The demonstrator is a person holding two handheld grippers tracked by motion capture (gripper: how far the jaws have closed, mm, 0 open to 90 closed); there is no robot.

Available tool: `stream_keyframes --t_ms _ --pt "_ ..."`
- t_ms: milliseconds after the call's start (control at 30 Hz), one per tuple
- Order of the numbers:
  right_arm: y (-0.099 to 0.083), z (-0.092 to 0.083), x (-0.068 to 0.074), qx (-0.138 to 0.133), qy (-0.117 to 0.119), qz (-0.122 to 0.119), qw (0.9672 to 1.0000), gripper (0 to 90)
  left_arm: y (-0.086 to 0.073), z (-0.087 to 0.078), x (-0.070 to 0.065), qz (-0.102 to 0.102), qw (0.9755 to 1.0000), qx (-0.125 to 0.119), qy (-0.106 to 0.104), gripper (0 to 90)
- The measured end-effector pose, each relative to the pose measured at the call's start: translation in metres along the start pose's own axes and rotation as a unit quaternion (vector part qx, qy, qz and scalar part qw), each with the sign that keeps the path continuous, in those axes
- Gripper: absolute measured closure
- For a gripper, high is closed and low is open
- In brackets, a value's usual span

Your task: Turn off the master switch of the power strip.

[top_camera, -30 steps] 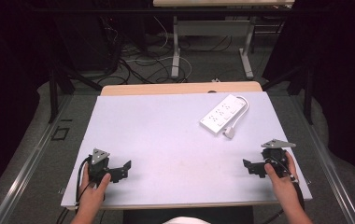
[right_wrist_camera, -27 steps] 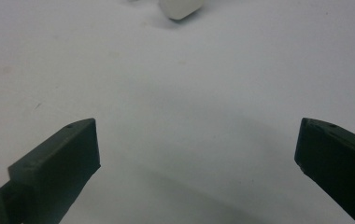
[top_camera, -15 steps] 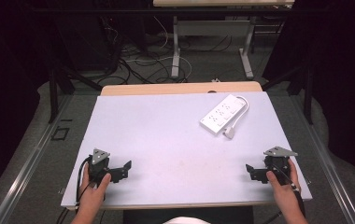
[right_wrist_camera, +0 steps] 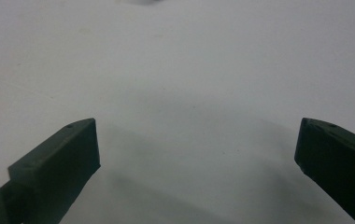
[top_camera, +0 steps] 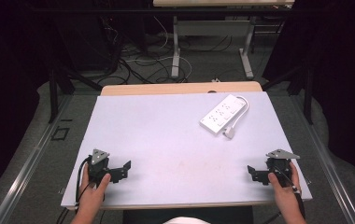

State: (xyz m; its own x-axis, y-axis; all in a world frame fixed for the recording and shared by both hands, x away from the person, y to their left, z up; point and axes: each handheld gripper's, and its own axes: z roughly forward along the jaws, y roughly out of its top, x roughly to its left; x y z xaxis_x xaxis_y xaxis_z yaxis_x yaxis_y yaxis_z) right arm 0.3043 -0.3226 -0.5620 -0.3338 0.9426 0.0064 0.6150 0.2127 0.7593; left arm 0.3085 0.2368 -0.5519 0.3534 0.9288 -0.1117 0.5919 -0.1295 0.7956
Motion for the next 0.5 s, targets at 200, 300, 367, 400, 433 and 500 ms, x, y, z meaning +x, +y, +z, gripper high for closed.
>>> stream_keyframes --t_ms 200,300,367,400,433,500 --pt "-0.0003 0.0012 0.0000 -0.001 0.003 -0.002 1.0000 0.0 -0.0003 -0.0014 0.0010 0.002 1.0000 0.003 0.002 0.5" --pt "0.0002 0.0012 0.0009 -0.002 0.000 0.000 1.0000 0.0 -0.0009 -0.0018 0.0010 0.000 1.0000 -0.001 0.004 0.5" --pt "0.0006 0.0009 0.0004 -0.003 0.002 -0.002 1.0000 0.0 -0.0012 -0.0022 0.0013 0.000 1.0000 0.001 0.003 0.5" --pt "0.0008 0.0010 0.0004 -0.003 0.002 -0.002 1.0000 0.0 -0.0012 -0.0027 0.0018 0.002 1.0000 0.003 0.004 0.5" --pt "0.0008 0.0012 0.0003 -0.003 0.003 -0.002 1.0000 0.0 -0.0012 -0.0028 0.0019 0.003 1.0000 0.003 0.004 0.5" --pt "0.0011 0.0015 0.0005 -0.004 0.003 -0.003 1.0000 0.0 -0.0012 -0.0030 0.0021 0.003 1.0000 0.004 0.004 0.5"
